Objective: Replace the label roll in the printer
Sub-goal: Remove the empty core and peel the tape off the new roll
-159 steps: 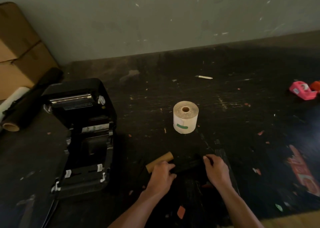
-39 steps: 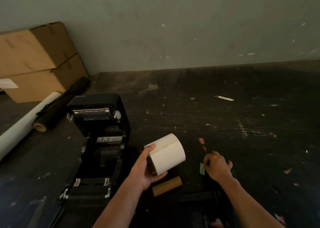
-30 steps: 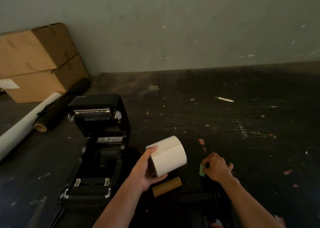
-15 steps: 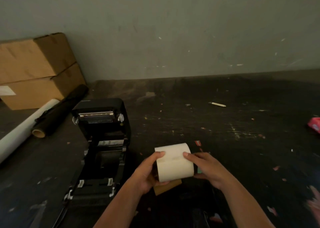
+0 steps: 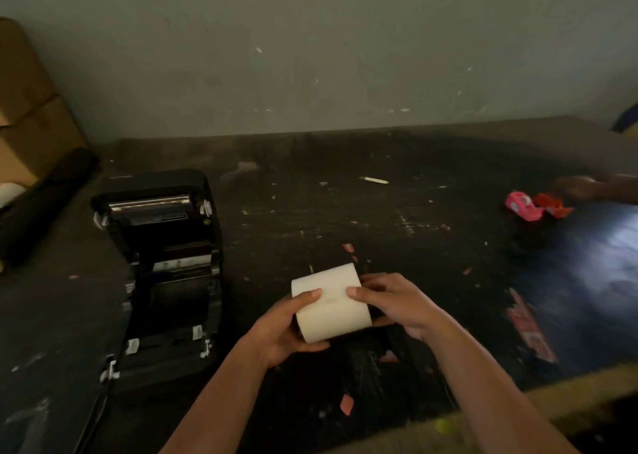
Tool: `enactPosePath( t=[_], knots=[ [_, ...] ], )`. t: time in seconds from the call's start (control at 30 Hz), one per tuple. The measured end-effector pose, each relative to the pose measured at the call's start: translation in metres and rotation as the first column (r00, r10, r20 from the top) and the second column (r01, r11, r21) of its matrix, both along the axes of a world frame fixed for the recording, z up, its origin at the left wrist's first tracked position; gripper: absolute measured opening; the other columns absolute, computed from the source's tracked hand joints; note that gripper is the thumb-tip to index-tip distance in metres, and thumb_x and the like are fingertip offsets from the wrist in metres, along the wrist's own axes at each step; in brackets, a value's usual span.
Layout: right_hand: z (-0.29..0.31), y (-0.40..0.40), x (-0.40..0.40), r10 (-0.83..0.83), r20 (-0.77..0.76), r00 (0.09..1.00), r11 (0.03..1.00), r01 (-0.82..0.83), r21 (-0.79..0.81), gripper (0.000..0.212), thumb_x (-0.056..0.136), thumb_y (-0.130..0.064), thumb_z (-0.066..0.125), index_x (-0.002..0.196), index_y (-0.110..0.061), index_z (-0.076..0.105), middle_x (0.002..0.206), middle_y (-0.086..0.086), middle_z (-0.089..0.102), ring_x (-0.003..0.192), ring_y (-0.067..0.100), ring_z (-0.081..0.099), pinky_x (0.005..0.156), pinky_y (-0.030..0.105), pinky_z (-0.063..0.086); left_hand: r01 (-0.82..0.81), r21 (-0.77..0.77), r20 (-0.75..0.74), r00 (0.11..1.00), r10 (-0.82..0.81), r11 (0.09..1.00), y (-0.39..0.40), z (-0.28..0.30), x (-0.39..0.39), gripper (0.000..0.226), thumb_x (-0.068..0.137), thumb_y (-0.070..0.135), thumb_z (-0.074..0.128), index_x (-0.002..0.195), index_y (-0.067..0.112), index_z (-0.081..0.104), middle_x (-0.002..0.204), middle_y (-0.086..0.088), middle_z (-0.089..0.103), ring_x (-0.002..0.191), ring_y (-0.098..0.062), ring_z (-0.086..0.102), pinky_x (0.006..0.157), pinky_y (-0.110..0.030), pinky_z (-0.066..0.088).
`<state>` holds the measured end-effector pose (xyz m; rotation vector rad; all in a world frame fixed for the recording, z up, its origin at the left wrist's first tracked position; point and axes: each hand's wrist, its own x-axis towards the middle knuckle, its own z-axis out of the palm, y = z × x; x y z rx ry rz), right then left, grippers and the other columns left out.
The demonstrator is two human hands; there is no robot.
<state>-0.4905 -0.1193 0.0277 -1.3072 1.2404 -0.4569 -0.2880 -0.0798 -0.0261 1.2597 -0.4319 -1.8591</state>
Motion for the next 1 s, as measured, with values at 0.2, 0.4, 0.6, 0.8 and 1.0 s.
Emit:
enactPosePath(
  t=[0.2, 0.4, 0.6, 0.8, 1.0],
  knots=[
    [-0.027, -0.008, -0.028, -0.166, 0.104, 0.981, 0.984, 0.158, 0.081, 0.048, 0.072, -0.054, 0.070, 0.109, -0.023, 0.069, 0.117, 0.000, 0.066, 0.109, 0.016, 0.061, 0.088, 0.038, 0.055, -0.107, -0.018, 0.017, 0.994, 0.108, 0.994, 0.012, -0.010, -0.005, 0.072, 0.048, 0.032, 0.087, 0.115, 0.027, 0.061, 0.118, -0.014, 0.062, 0.106, -0.036, 0.060, 0.068, -0.051, 0.056],
    [-0.086, -0.035, -0.044, -0.250, -0.393, 0.885, 0.962, 0.273, 0.003, 0.047, 0.083, -0.056, 0.059, 0.114, -0.022, 0.060, 0.096, -0.001, 0.060, 0.086, 0.014, 0.057, 0.078, 0.034, 0.048, -0.341, 0.076, -0.080, 0.935, 0.346, 0.937, 0.027, -0.027, 0.015, 0.082, 0.045, 0.026, 0.090, 0.120, 0.022, 0.057, 0.121, -0.018, 0.059, 0.108, -0.040, 0.057, 0.071, -0.056, 0.055],
    [-0.111, -0.044, -0.026, -0.111, -0.555, 0.824, 0.979, 0.186, 0.080, 0.059, 0.085, -0.057, 0.057, 0.122, -0.010, 0.055, 0.090, 0.001, 0.053, 0.077, 0.014, 0.051, 0.067, 0.030, 0.043, -0.480, 0.121, -0.215, 0.842, 0.495, 0.869, 0.039, -0.036, 0.024, 0.063, 0.059, 0.026, 0.083, 0.115, 0.026, 0.056, 0.123, -0.021, 0.056, 0.109, -0.045, 0.055, 0.076, -0.062, 0.052],
    [-0.121, -0.047, -0.027, -0.178, -0.429, 0.886, 0.953, 0.264, 0.151, 0.038, 0.085, -0.032, 0.068, 0.117, -0.014, 0.056, 0.106, 0.008, 0.061, 0.092, 0.020, 0.059, 0.071, 0.034, 0.047, -0.514, 0.083, -0.347, 0.788, 0.508, 0.854, 0.047, -0.041, 0.024, 0.060, 0.065, 0.031, 0.078, 0.121, 0.032, 0.055, 0.128, -0.022, 0.053, 0.110, -0.047, 0.056, 0.072, -0.058, 0.053],
    [-0.120, -0.056, -0.037, -0.270, -0.197, 0.943, 0.946, 0.298, 0.128, 0.031, 0.084, -0.023, 0.071, 0.111, -0.013, 0.060, 0.097, 0.008, 0.069, 0.082, 0.017, 0.067, 0.066, 0.030, 0.054, -0.497, 0.022, -0.391, 0.794, 0.465, 0.867, 0.040, -0.038, 0.021, 0.067, 0.067, 0.033, 0.078, 0.128, 0.034, 0.051, 0.134, -0.023, 0.048, 0.116, -0.048, 0.053, 0.072, -0.057, 0.054]
  ],
)
